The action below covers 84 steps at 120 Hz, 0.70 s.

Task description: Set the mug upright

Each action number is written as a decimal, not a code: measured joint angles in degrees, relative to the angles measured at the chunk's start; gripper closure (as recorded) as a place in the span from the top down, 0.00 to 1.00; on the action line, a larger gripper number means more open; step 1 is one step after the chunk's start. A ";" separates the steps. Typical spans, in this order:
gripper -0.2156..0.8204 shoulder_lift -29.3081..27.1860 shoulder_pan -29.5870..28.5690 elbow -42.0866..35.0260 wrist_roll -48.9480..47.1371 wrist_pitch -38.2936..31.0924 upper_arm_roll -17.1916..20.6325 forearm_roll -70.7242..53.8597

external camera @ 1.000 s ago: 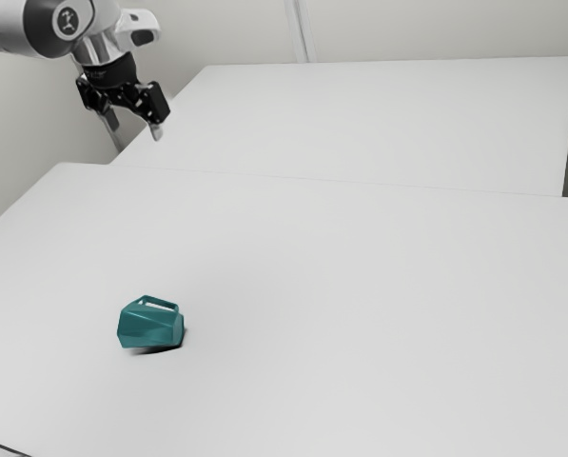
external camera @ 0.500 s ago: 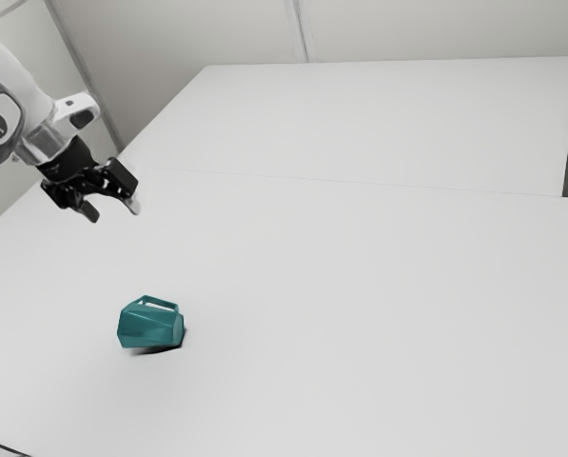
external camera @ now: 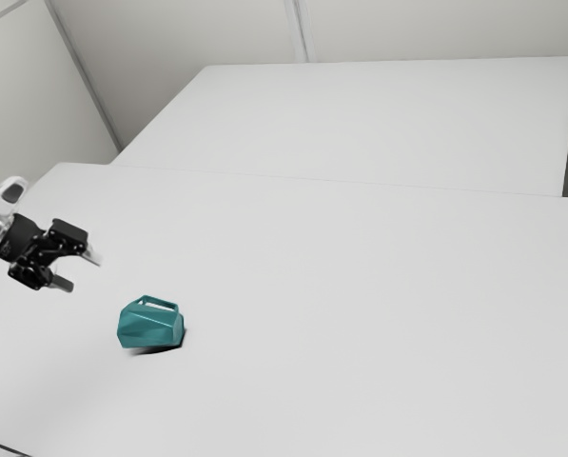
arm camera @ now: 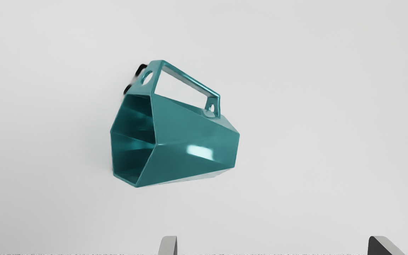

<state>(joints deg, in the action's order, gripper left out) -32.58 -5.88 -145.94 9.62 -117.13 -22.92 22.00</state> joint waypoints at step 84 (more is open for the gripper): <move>0.77 17.98 0.48 -2.91 25.12 -4.81 -7.67 20.27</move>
<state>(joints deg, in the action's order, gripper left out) -14.60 -5.40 -148.85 34.74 -121.94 -30.59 42.27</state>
